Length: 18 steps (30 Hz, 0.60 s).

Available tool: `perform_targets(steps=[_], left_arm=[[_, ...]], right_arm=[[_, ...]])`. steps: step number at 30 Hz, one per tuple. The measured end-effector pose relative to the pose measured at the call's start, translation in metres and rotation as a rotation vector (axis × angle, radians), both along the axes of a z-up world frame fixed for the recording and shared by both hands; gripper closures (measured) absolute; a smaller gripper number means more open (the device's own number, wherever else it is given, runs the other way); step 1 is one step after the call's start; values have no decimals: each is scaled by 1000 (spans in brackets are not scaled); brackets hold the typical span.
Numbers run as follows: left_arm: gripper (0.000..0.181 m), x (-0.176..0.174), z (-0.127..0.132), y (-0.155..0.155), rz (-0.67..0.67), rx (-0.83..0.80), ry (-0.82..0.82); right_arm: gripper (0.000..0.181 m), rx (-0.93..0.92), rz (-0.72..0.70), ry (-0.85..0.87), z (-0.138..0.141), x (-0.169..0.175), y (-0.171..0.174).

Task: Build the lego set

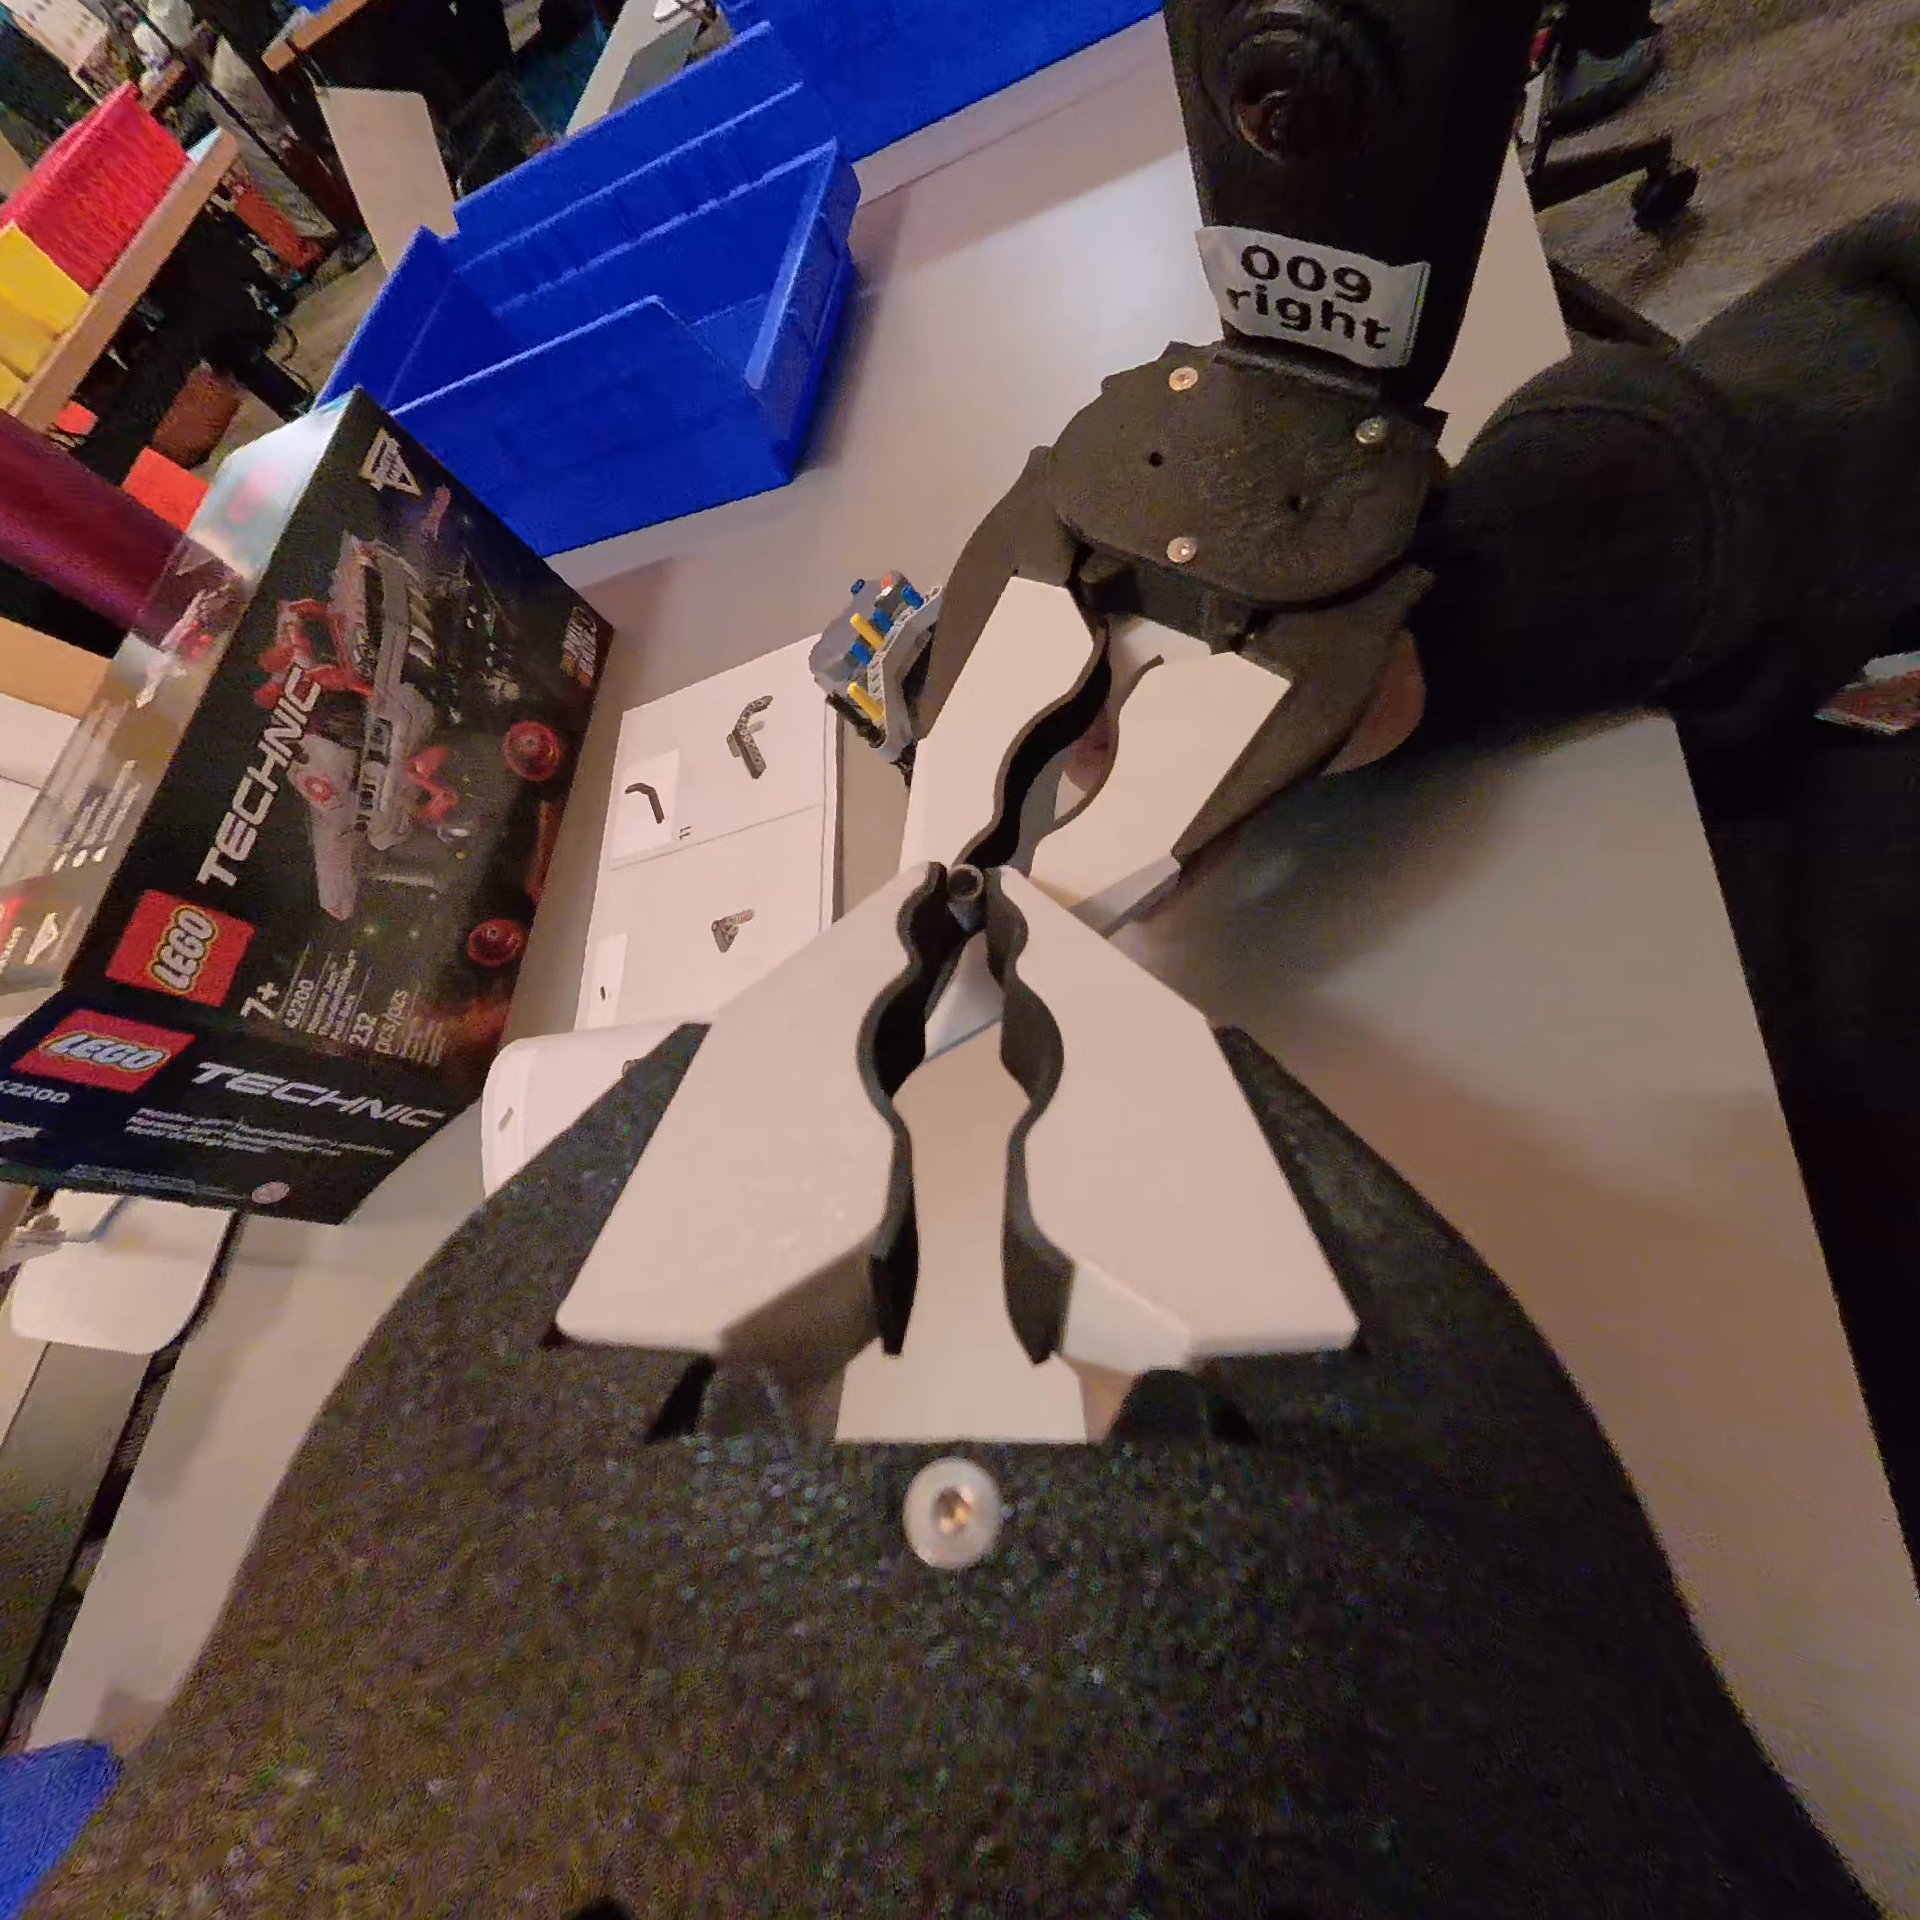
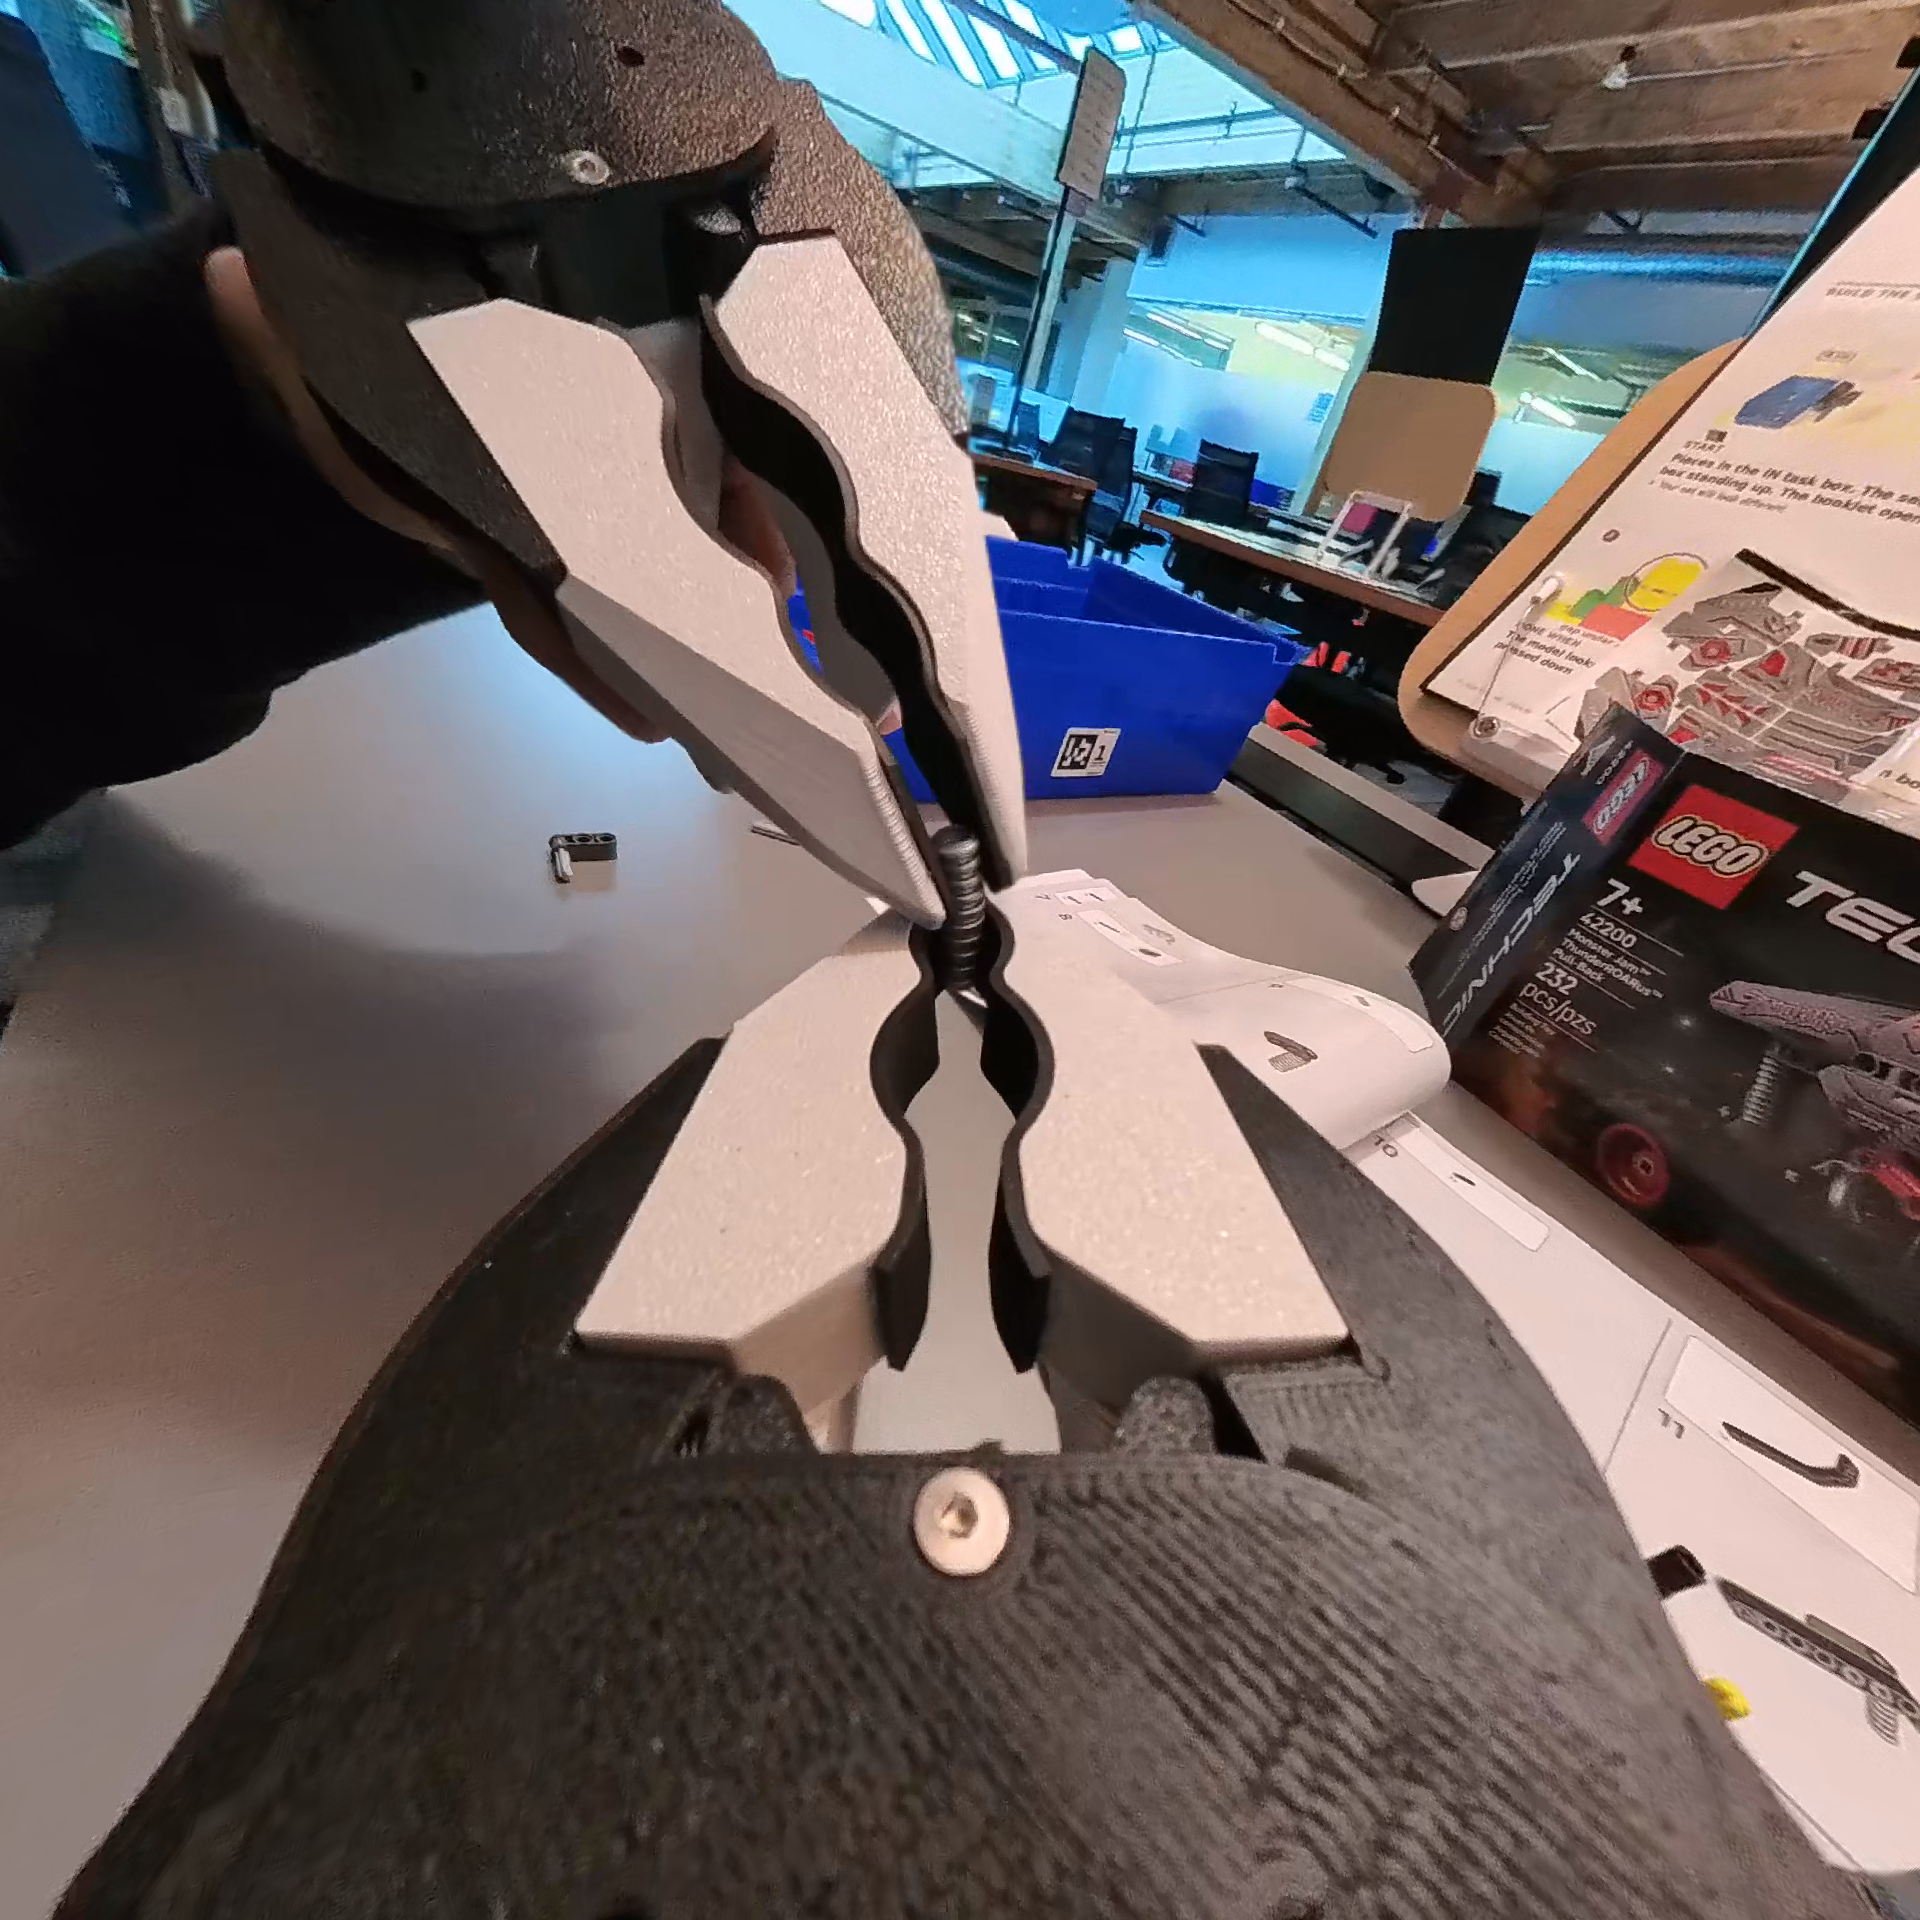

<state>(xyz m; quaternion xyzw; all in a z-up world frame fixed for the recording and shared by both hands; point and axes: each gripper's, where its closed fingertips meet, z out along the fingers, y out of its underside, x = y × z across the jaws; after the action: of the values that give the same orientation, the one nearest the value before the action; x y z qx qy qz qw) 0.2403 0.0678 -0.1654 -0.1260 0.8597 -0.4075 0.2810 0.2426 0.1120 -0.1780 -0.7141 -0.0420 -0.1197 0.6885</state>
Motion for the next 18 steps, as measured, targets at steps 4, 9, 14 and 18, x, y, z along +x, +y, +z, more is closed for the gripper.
perform_targets(steps=[4, 9, 14, 18], left_arm=[[177, -1, 5, -4, -10, -72, 41], [177, -2, 7, -3, -1, -20, 41], [177, -1, 13, 6, 55, 30, 28], [177, -1, 7, 7, 69, 49, 49]], right_arm=[[181, 54, 36, 13, 7, -2, -4], [181, 77, 38, -3, 10, -4, -5], [175, 82, 19, -10, 10, -2, -5], [177, 78, 16, -22, 10, -2, -4]])
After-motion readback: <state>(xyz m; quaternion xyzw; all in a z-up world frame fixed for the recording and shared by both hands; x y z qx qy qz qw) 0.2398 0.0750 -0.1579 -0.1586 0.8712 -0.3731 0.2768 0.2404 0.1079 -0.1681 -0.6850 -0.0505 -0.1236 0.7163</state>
